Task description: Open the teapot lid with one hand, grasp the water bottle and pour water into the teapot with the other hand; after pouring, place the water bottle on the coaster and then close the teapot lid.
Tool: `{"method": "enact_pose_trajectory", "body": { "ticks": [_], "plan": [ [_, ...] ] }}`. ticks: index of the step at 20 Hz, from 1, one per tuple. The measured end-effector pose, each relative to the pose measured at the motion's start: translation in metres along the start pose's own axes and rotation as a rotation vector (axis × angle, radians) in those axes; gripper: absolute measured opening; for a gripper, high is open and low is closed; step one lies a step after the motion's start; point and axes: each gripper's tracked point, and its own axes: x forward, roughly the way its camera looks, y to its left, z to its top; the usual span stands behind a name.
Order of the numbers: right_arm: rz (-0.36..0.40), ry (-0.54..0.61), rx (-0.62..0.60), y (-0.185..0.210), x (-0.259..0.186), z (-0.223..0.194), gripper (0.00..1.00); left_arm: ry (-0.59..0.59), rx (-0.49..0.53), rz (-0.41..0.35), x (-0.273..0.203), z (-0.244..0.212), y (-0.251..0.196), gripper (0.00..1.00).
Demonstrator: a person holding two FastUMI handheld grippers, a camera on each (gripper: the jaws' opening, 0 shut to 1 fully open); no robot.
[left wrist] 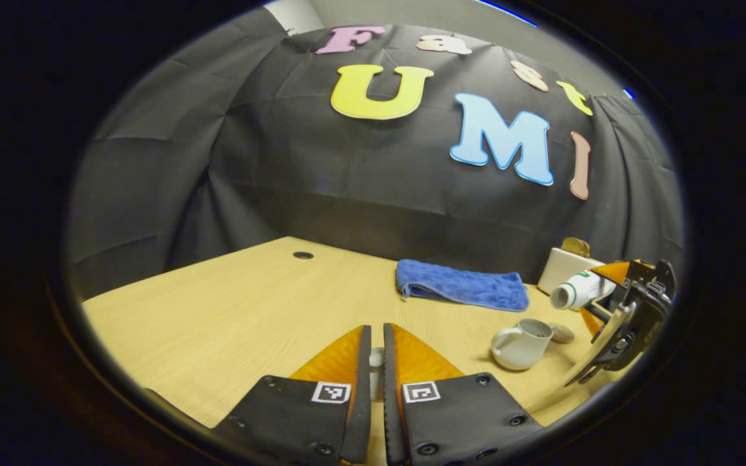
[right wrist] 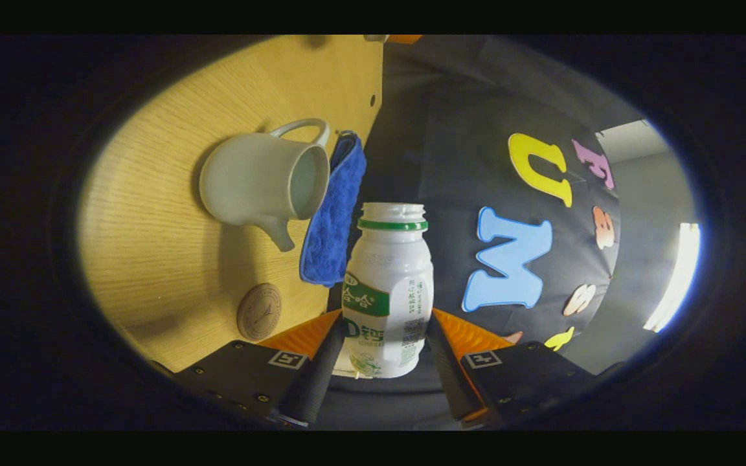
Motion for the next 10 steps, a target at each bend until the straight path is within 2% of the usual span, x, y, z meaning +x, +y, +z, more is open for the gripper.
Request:
{"method": "enact_pose_trajectory", "body": {
  "ticks": [10],
  "plan": [
    [-0.067, -0.027, -0.057, -0.036, 0.004, 0.003, 0.73, 0.007, -0.003, -0.004, 0.000, -0.003, -0.001, 0.12]
  ]
}}
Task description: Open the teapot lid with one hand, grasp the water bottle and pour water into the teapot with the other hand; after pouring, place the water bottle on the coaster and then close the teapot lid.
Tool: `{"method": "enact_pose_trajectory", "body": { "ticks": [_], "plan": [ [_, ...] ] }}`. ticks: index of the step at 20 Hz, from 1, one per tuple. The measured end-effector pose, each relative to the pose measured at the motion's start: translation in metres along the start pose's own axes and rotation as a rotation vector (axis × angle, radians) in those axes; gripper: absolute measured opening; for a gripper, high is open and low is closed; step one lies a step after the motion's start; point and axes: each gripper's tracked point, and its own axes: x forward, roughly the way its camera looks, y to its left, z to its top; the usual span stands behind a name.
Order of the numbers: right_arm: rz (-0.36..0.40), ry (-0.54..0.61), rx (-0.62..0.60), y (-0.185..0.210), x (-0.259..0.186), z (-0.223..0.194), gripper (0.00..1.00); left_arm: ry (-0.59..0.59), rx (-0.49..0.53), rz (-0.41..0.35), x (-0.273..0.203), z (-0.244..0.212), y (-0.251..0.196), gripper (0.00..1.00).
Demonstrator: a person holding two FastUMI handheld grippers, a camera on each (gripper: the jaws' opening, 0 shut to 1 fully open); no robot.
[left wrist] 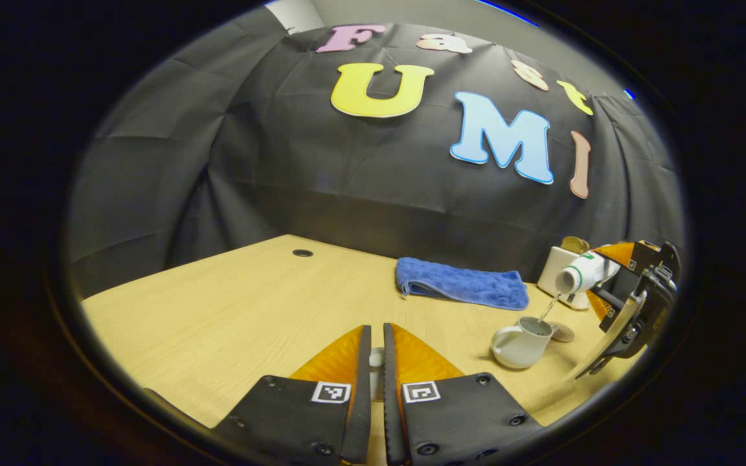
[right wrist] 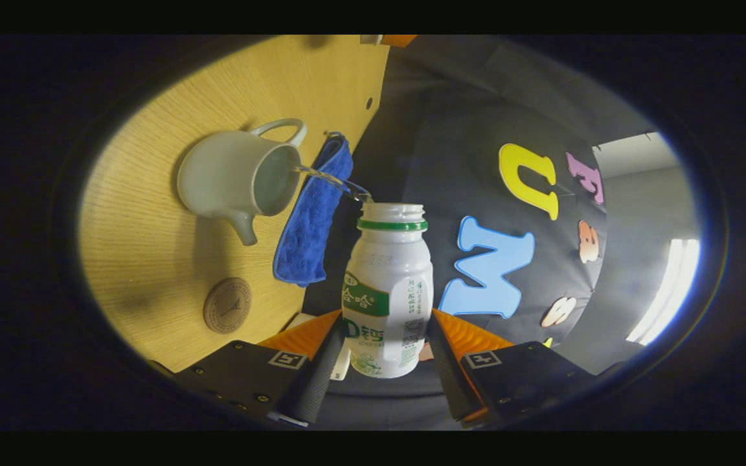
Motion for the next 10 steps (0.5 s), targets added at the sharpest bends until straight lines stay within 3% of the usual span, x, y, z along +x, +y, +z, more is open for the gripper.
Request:
{"method": "enact_pose_trajectory", "body": {
  "ticks": [10],
  "plan": [
    [-0.038, -0.007, -0.058, -0.018, 0.006, -0.008, 0.73, 0.007, 0.000, 0.001, 0.000, -0.002, -0.001, 0.12]
  ]
}}
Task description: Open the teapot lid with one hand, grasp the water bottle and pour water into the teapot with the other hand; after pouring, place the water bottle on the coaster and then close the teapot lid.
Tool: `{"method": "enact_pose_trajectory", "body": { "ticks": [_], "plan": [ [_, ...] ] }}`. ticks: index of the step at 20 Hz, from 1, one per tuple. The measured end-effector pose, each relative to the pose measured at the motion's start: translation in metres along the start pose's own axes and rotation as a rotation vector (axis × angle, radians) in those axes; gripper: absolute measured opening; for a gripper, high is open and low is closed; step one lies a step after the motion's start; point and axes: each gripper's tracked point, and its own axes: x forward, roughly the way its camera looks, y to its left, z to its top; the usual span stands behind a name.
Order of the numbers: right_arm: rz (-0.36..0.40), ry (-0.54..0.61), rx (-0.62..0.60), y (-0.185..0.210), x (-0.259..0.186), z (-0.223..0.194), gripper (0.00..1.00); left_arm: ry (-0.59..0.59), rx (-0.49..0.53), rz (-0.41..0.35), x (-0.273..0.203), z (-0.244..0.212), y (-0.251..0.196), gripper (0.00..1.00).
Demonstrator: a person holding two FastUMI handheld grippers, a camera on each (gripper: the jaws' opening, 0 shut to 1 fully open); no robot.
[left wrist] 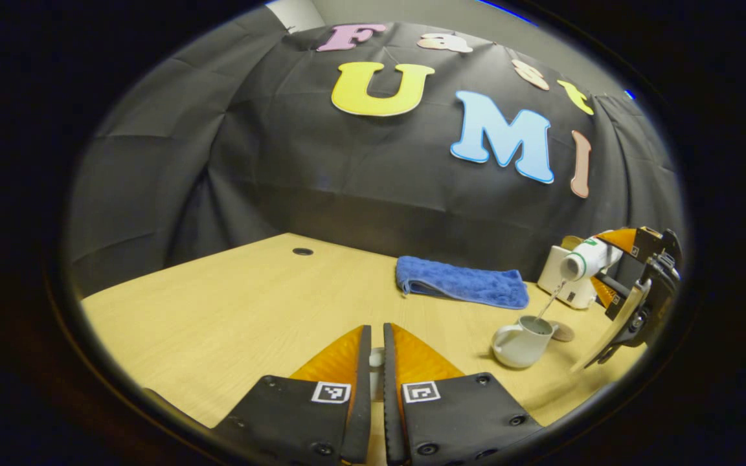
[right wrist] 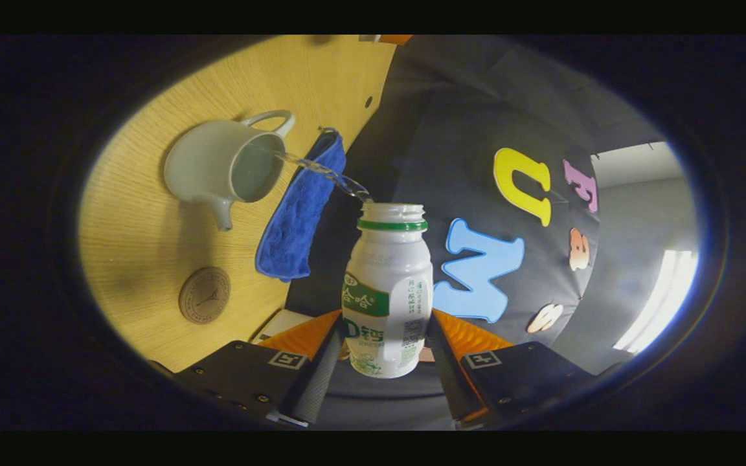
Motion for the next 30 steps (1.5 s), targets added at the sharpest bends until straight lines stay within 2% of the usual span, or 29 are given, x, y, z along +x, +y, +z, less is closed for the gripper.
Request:
{"method": "enact_pose_trajectory", "body": {
  "ticks": [1, 3, 17, 19, 22, 23, 25, 26, 28, 30],
  "plan": [
    [-0.002, -0.001, -0.006, -0.001, 0.000, -0.001, 0.73, 0.001, 0.000, 0.000, 0.000, -0.001, 0.000, 0.12],
    [-0.007, -0.004, -0.016, -0.003, 0.001, -0.001, 0.73, 0.002, 0.000, -0.001, 0.001, -0.001, 0.000, 0.19],
    [-0.056, -0.026, -0.107, -0.025, 0.008, -0.007, 0.73, 0.014, 0.010, 0.001, 0.002, -0.005, 0.000, 0.19],
    [-0.054, -0.031, -0.101, -0.024, 0.008, -0.006, 0.73, 0.015, 0.012, -0.001, 0.002, -0.005, -0.001, 0.16],
    [-0.030, -0.034, -0.044, -0.013, 0.006, -0.003, 0.73, 0.016, 0.012, -0.004, 0.002, -0.005, -0.003, 0.15],
    [-0.014, -0.033, -0.018, -0.007, 0.005, -0.002, 0.73, 0.016, 0.013, -0.006, 0.002, -0.006, -0.003, 0.12],
    [0.014, -0.030, 0.026, 0.003, 0.002, 0.001, 0.73, 0.015, 0.017, -0.008, 0.001, -0.005, -0.004, 0.12],
    [0.024, -0.027, 0.048, 0.007, 0.001, 0.003, 0.73, 0.015, 0.018, -0.010, 0.001, -0.005, -0.006, 0.19],
    [0.058, -0.018, 0.104, 0.019, -0.001, 0.005, 0.73, 0.015, 0.018, -0.014, 0.000, -0.004, -0.009, 0.15],
    [0.096, -0.016, 0.189, 0.035, -0.005, 0.009, 0.73, 0.013, 0.022, -0.020, 0.000, -0.003, -0.011, 0.16]
  ]
}}
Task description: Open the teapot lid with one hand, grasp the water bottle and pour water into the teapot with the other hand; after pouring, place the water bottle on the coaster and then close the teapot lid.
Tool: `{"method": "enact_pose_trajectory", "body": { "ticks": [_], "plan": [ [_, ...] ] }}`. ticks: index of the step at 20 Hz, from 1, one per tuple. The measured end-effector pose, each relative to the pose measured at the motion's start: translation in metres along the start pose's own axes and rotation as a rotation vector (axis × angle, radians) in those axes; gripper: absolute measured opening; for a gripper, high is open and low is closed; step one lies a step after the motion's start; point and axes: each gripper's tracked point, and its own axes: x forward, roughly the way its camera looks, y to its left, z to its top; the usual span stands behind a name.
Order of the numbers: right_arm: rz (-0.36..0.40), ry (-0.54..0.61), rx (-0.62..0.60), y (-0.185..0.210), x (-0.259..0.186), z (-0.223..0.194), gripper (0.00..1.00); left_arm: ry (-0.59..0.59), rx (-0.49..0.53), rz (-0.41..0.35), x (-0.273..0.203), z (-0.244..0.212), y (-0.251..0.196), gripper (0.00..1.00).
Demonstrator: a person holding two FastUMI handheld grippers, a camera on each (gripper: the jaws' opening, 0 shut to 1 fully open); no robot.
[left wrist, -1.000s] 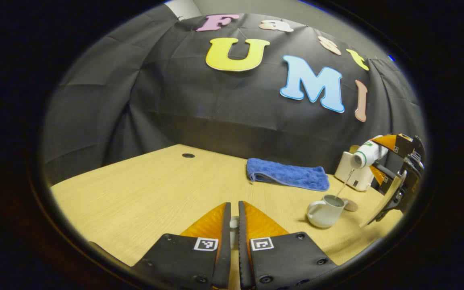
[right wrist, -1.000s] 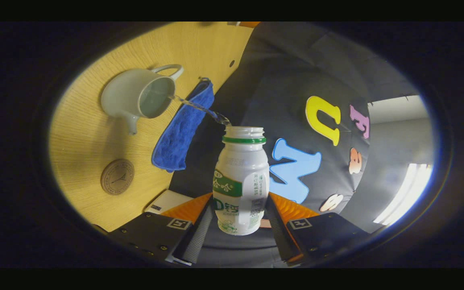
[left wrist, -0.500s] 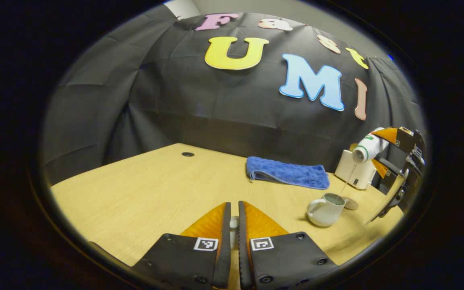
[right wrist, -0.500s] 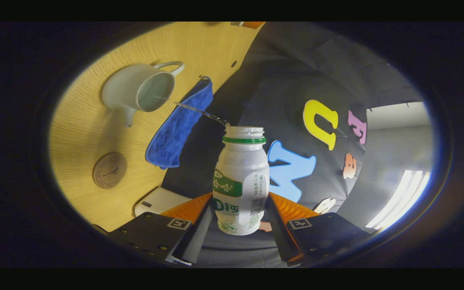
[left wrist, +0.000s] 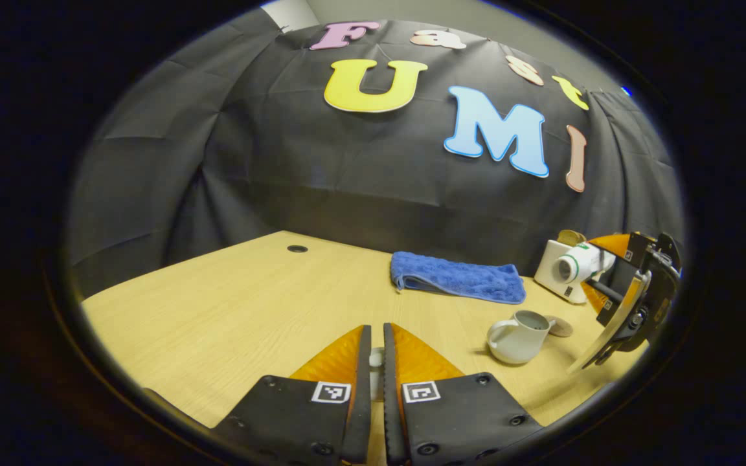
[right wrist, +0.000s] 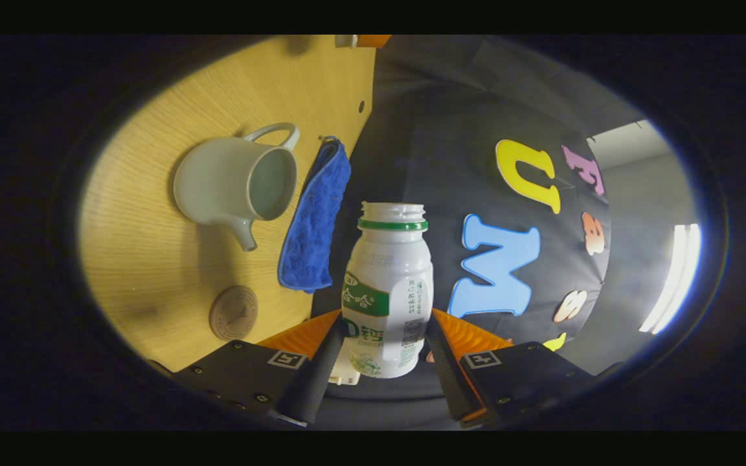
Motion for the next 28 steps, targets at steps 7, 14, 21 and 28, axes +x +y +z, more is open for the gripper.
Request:
{"method": "enact_pose_trajectory", "body": {
  "ticks": [7, 14, 21, 28],
  "plan": [
    [0.060, 0.025, 0.246, 0.026, -0.008, 0.004, 0.73, -0.012, 0.049, -0.029, -0.004, 0.011, -0.021, 0.19],
    [0.080, 0.041, 0.425, 0.024, -0.013, -0.001, 0.73, -0.039, 0.089, -0.052, -0.009, 0.029, -0.045, 0.19],
    [0.063, 0.067, 0.649, 0.009, -0.018, -0.014, 0.73, -0.055, 0.119, -0.079, -0.009, 0.042, -0.069, 0.19],
    [0.044, 0.107, 0.821, 0.002, -0.021, -0.043, 0.73, -0.055, 0.147, -0.111, 0.001, 0.050, -0.099, 0.19]
  ]
}}
